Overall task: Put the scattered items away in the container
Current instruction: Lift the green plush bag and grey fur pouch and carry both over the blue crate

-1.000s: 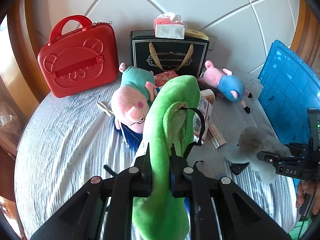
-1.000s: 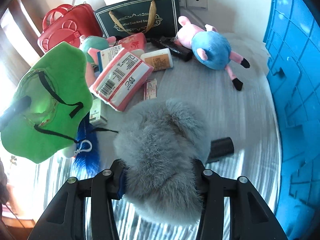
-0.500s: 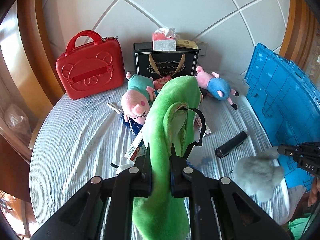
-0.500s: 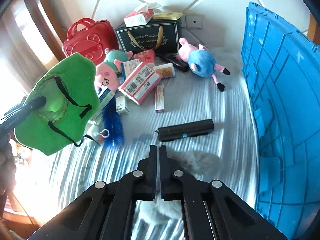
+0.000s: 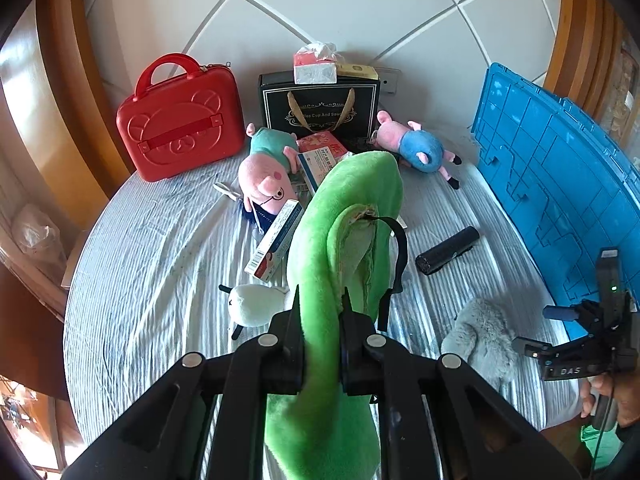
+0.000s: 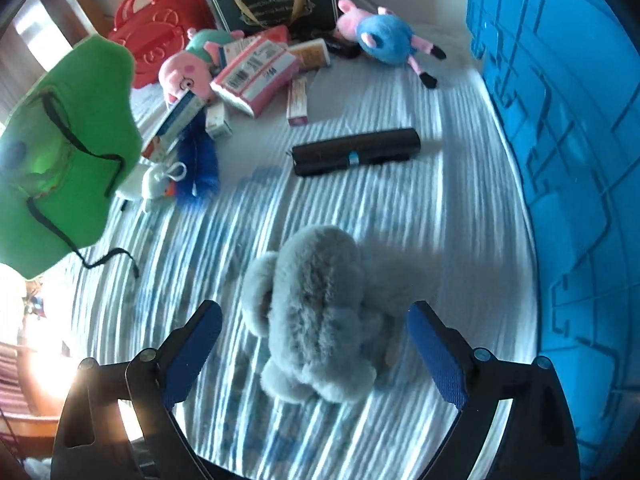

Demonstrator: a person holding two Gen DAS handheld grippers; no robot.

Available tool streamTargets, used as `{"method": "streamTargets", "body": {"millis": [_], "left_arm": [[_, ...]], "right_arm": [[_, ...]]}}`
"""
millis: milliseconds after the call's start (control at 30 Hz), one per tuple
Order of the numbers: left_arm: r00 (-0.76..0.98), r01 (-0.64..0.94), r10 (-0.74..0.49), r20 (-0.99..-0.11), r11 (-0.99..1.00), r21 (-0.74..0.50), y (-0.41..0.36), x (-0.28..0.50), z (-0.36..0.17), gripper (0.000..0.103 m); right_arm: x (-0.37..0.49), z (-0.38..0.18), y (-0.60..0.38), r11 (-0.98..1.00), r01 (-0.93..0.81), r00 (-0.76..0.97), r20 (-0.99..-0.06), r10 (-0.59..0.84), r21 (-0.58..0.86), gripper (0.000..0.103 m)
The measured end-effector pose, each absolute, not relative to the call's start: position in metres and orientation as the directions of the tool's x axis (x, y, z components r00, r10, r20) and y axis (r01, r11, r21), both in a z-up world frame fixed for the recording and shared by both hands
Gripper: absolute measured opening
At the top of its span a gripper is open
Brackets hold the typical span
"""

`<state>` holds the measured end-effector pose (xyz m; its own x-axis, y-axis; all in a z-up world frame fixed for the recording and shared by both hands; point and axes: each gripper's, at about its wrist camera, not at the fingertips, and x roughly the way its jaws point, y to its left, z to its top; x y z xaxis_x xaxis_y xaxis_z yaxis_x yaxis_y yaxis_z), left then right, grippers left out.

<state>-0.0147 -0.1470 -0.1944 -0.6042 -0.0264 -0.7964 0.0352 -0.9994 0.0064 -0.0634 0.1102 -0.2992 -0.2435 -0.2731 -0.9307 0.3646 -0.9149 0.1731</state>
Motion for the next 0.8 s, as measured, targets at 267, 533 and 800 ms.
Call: {"method": "streamTargets", "body": {"millis": [267, 533, 800], "left_arm": [[-0.581, 0.025, -0.054, -0.812, -0.999, 0.048, -0.159, 0.0, -0.195, 0.012], [-0.6, 0.032, -0.049, -0.798, -0.999, 0.038, -0.163, 0.005, -0.177, 0.012], [-0.632, 0.038, -0.023, -0.775, -0.999, -0.001, -0.153, 0.002, -0.152, 0.012]], "right_arm": [[-0.073, -0.374, 0.079, -0.915, 0.397, -0.207, -0.963, -0.172, 0.078, 0.08], [-0.075, -0.361, 0.084, -0.925, 0.369, -0.205, -0.963, -0.178, 0.092, 0.037], [-0.07, -0.291, 0.101, -0.928, 0.347, -0.265, -0.935, -0.235, 0.134, 0.036]]}}
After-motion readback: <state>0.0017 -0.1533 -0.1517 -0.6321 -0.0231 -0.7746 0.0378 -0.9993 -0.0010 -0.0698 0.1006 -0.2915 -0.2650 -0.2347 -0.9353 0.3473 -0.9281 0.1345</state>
